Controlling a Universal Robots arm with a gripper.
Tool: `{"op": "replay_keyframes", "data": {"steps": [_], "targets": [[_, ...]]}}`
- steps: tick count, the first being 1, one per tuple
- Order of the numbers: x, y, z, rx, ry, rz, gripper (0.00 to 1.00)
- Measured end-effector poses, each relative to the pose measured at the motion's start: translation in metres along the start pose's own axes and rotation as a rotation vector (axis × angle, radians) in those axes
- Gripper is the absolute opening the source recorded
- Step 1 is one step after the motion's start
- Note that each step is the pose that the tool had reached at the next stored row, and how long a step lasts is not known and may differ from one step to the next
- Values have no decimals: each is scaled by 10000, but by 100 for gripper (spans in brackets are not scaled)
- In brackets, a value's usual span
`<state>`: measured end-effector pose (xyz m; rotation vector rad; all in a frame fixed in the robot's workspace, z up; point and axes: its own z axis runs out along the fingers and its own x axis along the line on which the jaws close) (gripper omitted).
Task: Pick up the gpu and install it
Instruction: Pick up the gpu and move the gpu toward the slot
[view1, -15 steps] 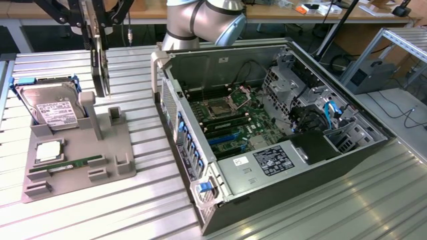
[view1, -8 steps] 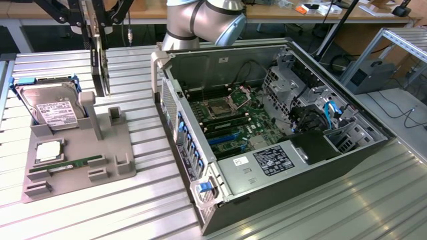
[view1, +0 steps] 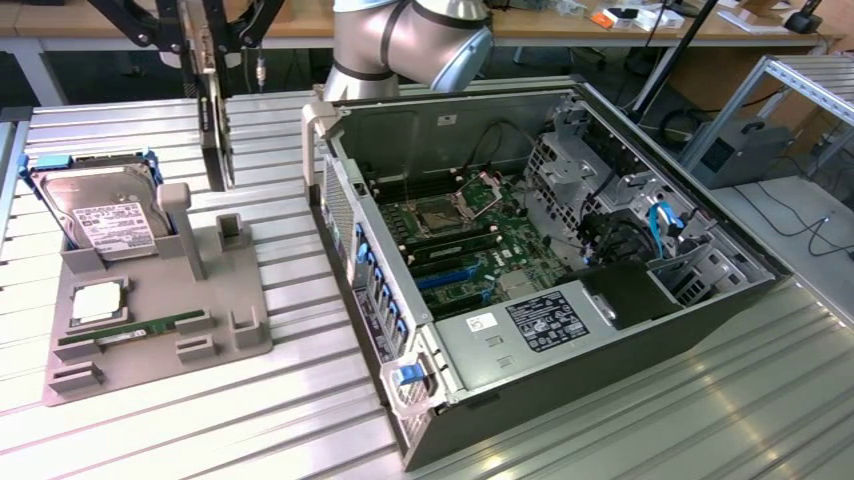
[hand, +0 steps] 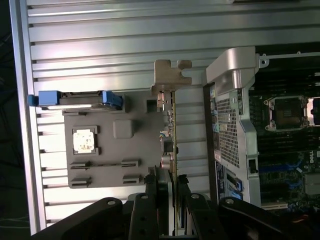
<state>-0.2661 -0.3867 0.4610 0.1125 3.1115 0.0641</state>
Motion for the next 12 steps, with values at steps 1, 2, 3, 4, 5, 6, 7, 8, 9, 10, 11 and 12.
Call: {"op": "replay_keyframes", "data": {"steps": [1, 2, 3, 4, 5, 6, 7, 8, 9, 10, 11, 12], "targets": [[-27, 2, 1, 0, 0, 0, 27], [-59, 4, 2, 2, -1, 0, 27], [-77, 5, 3, 3, -1, -1, 27], [-100, 7, 4, 5, -1, 0, 27], [-123, 9, 5, 5, -1, -1, 27], [-138, 10, 5, 5, -2, -1, 27], [-152, 11, 6, 5, -1, -1, 27], [-167, 12, 6, 6, -1, -1, 27], [-203, 14, 7, 7, -1, 0, 27], [-228, 16, 7, 12, -1, -1, 27], [-252, 18, 8, 19, -2, -1, 27], [-275, 20, 9, 26, -3, -1, 27]]}}
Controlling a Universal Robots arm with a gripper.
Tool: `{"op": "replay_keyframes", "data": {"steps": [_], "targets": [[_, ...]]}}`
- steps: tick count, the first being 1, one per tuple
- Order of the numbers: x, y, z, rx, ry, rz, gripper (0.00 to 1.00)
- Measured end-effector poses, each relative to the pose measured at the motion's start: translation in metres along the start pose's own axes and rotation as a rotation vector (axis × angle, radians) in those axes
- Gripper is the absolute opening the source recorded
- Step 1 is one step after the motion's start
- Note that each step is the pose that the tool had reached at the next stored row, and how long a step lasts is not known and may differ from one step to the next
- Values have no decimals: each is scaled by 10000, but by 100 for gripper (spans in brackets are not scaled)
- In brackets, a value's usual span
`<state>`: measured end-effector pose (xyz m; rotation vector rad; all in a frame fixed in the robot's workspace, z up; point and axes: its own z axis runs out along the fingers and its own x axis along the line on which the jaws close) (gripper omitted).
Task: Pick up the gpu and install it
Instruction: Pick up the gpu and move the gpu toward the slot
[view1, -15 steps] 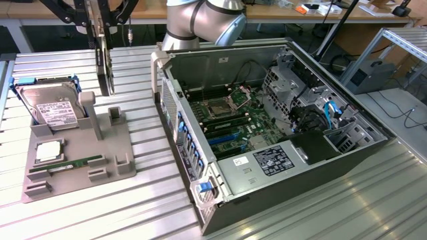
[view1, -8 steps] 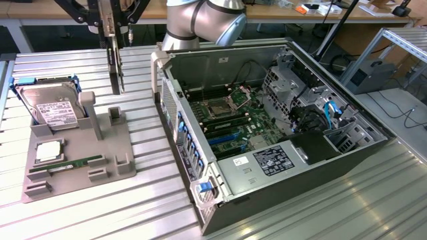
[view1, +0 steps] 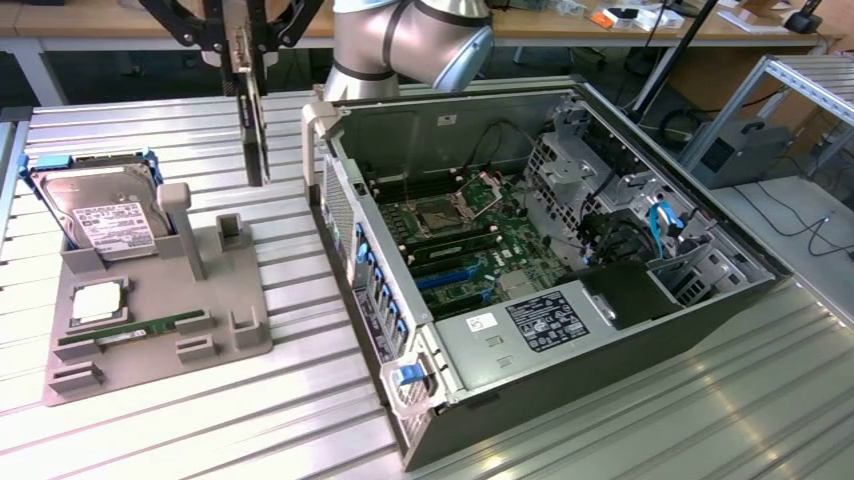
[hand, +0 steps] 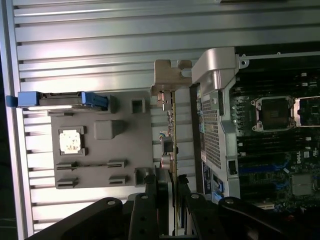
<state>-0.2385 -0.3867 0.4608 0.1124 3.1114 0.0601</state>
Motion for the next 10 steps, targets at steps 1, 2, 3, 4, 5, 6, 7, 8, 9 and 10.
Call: {"op": "replay_keyframes", "data": {"steps": [1, 2, 3, 4, 5, 6, 7, 8, 9, 10], "targets": [[-21, 1, 1, 6, -1, 0, 27], [-40, 3, 1, 11, -1, -1, 27], [-57, 4, 2, 14, -2, -1, 27], [-83, 6, 2, 24, -1, -1, 27], [-117, 8, 4, 36, -3, -2, 27], [-133, 9, 4, 44, -3, -2, 27], [-147, 10, 4, 50, -4, -2, 27], [-166, 12, 5, 63, -5, -2, 27], [-187, 13, 5, 78, -5, -2, 27], [-211, 15, 6, 94, -7, -3, 27]]}}
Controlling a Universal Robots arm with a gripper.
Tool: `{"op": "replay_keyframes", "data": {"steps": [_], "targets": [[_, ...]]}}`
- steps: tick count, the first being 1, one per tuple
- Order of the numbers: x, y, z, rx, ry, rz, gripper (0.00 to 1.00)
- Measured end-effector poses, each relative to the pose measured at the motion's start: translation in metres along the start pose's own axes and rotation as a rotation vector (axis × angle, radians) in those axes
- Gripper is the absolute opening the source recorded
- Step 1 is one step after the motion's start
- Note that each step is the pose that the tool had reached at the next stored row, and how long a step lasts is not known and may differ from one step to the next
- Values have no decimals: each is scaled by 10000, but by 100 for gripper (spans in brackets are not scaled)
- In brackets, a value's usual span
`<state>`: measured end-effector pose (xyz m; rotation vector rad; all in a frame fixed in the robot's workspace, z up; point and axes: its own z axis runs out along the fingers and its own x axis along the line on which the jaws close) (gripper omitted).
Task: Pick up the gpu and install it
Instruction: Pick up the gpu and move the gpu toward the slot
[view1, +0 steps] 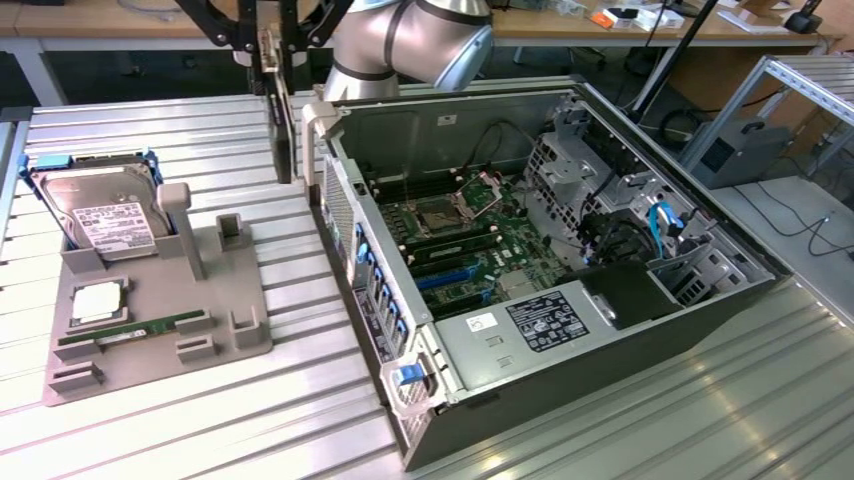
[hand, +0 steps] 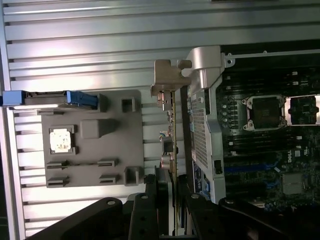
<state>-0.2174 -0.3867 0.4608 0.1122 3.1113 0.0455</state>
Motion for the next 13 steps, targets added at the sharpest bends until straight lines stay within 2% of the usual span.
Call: {"op": "replay_keyframes", "data": {"steps": [6, 13], "targets": [[-147, 11, 5, 85, -6, -3, 27], [-285, 20, 9, 151, -10, -5, 27]]}}
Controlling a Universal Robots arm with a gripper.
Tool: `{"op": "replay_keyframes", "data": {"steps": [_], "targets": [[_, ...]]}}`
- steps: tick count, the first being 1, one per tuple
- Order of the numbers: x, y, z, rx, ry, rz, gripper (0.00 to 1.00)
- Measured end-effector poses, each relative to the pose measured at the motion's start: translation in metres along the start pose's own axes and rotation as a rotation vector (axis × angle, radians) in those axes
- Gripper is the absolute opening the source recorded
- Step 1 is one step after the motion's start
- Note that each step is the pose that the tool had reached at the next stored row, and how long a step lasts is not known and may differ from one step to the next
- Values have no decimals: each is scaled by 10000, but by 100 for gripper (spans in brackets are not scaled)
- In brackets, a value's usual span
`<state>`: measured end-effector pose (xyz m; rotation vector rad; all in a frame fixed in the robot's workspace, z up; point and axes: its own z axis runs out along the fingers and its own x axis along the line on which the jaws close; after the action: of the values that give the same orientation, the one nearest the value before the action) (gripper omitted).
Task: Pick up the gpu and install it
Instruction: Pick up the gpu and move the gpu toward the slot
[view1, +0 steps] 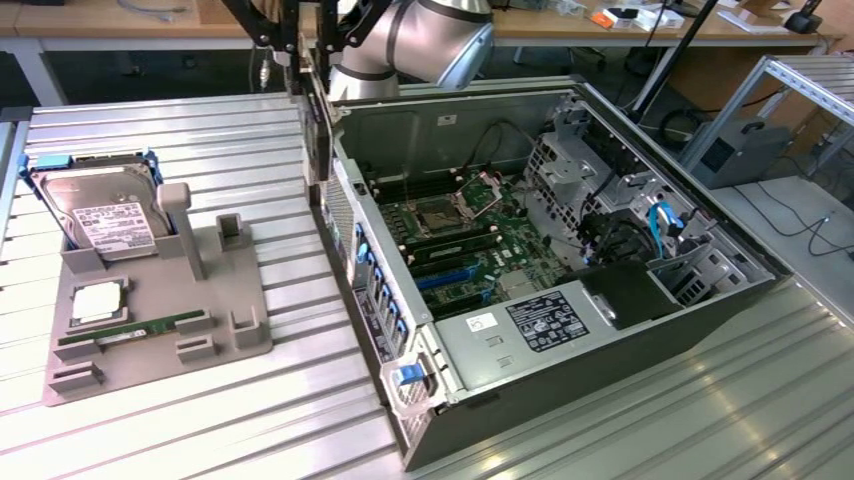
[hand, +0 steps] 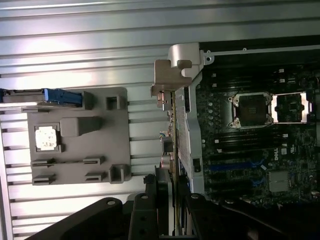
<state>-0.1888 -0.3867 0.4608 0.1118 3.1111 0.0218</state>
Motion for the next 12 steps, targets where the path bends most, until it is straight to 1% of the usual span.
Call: {"op": "replay_keyframes", "data": {"steps": [4, 8, 12], "targets": [[-113, 8, 4, 49, -4, -1, 27], [-229, 16, 11, 80, -6, -2, 27], [-296, 21, 25, 97, -7, -3, 27]]}}
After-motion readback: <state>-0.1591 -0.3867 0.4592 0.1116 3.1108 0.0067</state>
